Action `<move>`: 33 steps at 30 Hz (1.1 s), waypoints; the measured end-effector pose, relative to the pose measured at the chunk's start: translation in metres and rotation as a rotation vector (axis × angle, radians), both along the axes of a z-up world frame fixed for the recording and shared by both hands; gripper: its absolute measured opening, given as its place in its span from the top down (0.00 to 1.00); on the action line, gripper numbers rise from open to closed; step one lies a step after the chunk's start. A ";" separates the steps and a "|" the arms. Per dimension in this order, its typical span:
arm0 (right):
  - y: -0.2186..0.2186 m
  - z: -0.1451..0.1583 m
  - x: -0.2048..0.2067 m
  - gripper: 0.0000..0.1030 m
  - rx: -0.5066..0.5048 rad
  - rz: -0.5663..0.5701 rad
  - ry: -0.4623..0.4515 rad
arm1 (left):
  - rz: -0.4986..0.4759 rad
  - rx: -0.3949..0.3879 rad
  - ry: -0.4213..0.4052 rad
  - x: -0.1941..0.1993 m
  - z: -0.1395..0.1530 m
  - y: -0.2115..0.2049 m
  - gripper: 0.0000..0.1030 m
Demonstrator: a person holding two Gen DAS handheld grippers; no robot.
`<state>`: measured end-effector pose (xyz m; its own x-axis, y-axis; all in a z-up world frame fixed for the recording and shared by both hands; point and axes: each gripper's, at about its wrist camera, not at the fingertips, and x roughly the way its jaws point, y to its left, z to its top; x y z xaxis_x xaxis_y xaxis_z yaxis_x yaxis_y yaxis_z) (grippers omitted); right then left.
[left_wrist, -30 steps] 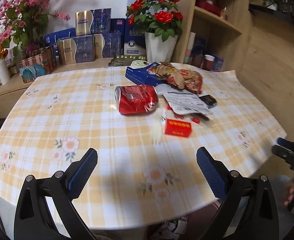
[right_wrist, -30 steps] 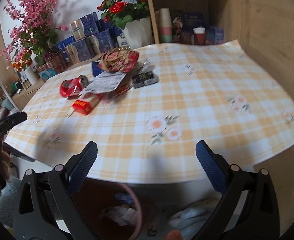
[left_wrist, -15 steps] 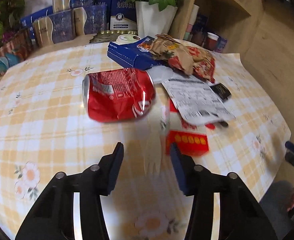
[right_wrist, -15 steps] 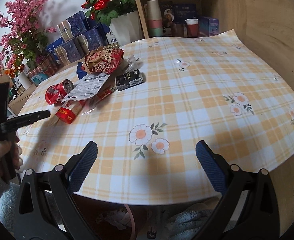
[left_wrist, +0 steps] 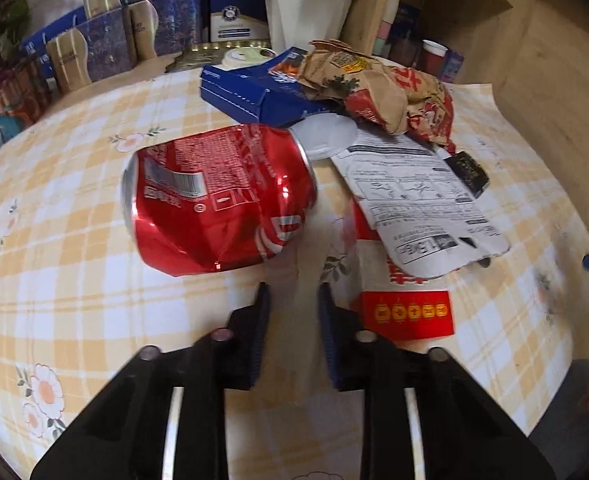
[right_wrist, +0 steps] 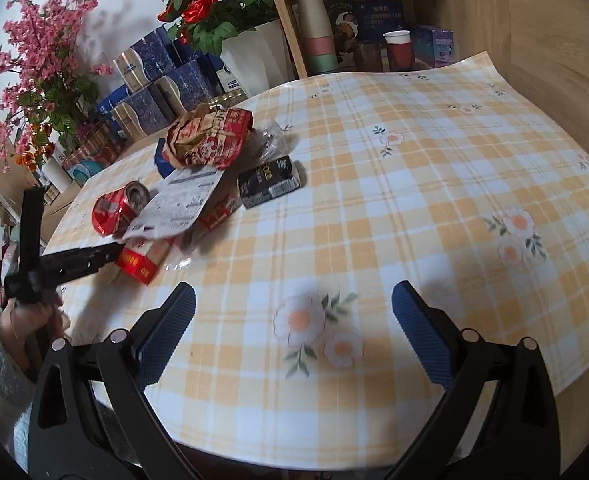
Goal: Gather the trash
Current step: 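Grasp the white plastic fork with left tool while right tool grasps black Face tissue packet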
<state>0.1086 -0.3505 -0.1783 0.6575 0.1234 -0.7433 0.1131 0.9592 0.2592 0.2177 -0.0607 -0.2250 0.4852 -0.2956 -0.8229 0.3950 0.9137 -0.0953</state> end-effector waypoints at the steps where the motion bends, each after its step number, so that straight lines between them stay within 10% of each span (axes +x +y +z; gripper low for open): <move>1: 0.001 0.001 0.006 0.06 -0.023 0.003 -0.001 | -0.004 0.006 -0.012 -0.002 -0.001 0.000 0.82; 16: 0.022 -0.015 0.149 0.06 -0.149 0.063 0.031 | 0.021 -0.078 0.003 0.000 -0.002 0.011 0.82; 33: 0.041 -0.047 0.172 0.23 -0.173 0.135 0.134 | 0.029 -0.116 0.009 0.000 -0.002 0.016 0.82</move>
<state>0.2804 -0.3098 -0.2258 0.5380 0.0673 -0.8402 0.0028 0.9967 0.0816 0.2175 -0.0452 -0.2271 0.4877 -0.3748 -0.7885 0.3673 0.9074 -0.2041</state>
